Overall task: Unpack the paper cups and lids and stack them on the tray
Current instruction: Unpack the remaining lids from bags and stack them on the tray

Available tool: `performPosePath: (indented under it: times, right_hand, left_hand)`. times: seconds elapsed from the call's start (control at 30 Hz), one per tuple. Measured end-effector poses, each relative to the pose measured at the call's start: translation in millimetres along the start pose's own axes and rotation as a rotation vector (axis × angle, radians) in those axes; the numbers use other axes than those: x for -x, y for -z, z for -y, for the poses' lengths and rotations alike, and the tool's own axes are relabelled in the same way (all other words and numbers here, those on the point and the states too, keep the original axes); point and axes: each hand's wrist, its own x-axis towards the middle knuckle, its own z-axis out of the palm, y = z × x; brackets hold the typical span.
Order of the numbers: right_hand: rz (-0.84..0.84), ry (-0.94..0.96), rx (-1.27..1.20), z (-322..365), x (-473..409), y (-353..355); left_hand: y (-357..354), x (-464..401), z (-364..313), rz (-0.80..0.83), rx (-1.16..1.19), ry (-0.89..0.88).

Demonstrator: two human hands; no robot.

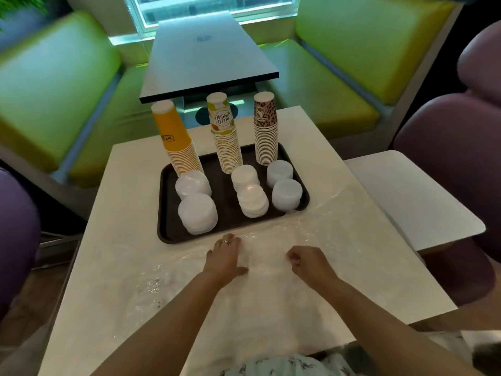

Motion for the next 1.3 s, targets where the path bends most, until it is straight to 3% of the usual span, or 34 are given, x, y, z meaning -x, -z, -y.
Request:
performPosePath:
  times: [0.1,0.2,0.33,0.4,0.5,0.6,0.73,0.8,0.9,0.97,1.03,1.1,1.23,1.3]
  right_hand:
    - [-0.021,0.091,-0.067,19,0,18]
    - [-0.04,0.217,-0.15,46,2,43]
    - [-0.112,0.369,-0.318,73,4,78]
    - [-0.212,0.328,-0.506,79,5,93]
    - [-0.308,0.119,-0.807,76,4,101]
    - [-0.107,-0.06,-0.991,75,6,95]
    - [0.126,-0.046,-1.235,71,4,84]
    - [0.058,-0.043,-1.34,69,0,86]
    - [-0.138,-0.084,-1.274,67,-1,106]
    - [-0.11,-0.082,-1.292,62,1,114]
    - [0.063,-0.024,-1.303,62,4,117]
    - [0.146,0.005,-1.302,61,5,115]
    - [0.054,-0.015,-1.398,59,-1,120]
    - [0.024,0.013,-1.444,58,-4,124]
  left_hand:
    - [12,0,1,0.022,0.058,-0.052]
    - [43,6,-5,0.004,0.375,-0.194]
    - [92,12,-17,0.107,0.606,-0.267]
    - [109,16,-25,0.116,0.776,-0.276]
    - [124,18,-37,0.01,1.125,-0.29]
    - [129,17,-53,-0.077,1.334,-0.289]
    - [131,14,-72,-0.046,1.424,-0.279]
    - [132,12,-70,0.035,1.45,-0.274]
    - [134,12,-66,0.137,1.38,-0.229]
    - [135,13,-70,0.039,1.428,-0.2]
    - [137,13,-75,-0.077,1.553,-0.162]
    - [140,11,-74,-0.09,1.58,-0.142]
    - [145,14,-71,0.208,1.405,-0.146]
    - [147,16,-73,0.208,1.365,-0.145]
